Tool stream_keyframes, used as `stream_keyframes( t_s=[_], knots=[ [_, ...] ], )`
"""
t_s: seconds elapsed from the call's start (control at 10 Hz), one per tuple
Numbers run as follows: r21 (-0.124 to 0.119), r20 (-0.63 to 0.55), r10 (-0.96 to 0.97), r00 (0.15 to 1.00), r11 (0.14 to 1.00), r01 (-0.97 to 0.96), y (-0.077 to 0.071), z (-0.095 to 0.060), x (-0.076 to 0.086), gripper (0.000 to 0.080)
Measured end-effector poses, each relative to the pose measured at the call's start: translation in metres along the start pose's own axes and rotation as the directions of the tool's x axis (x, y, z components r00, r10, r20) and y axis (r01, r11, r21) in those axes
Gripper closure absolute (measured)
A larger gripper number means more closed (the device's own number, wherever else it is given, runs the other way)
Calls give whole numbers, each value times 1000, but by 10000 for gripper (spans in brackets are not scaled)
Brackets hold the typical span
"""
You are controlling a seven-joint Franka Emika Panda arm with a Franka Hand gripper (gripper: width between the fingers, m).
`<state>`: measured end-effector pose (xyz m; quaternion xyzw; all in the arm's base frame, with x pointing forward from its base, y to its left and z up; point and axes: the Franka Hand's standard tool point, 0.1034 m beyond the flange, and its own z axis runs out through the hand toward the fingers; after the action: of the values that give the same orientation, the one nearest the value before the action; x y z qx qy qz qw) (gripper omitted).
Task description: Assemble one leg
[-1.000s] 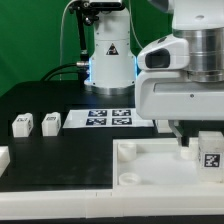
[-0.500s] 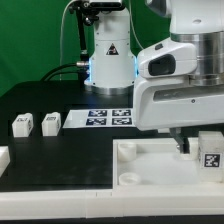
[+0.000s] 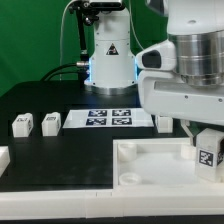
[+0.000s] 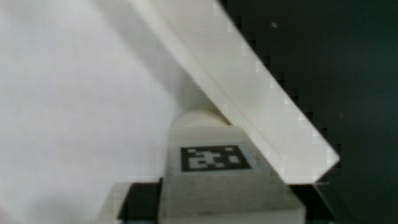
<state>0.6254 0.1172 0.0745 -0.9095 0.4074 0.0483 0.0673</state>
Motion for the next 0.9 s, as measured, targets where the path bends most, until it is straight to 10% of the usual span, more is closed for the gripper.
stream_keyframes(
  t_s=[0.3, 0.6, 0.8, 0.9],
  knots=[
    [34, 53, 522, 851, 851, -524, -3, 1, 0, 505],
    [9, 63, 639, 767, 768, -640, -5, 3, -8, 505],
    [11, 62, 617, 784, 786, -619, -5, 3, -8, 429],
    [14, 60, 554, 830, 831, -556, -3, 5, -9, 236]
  ],
)
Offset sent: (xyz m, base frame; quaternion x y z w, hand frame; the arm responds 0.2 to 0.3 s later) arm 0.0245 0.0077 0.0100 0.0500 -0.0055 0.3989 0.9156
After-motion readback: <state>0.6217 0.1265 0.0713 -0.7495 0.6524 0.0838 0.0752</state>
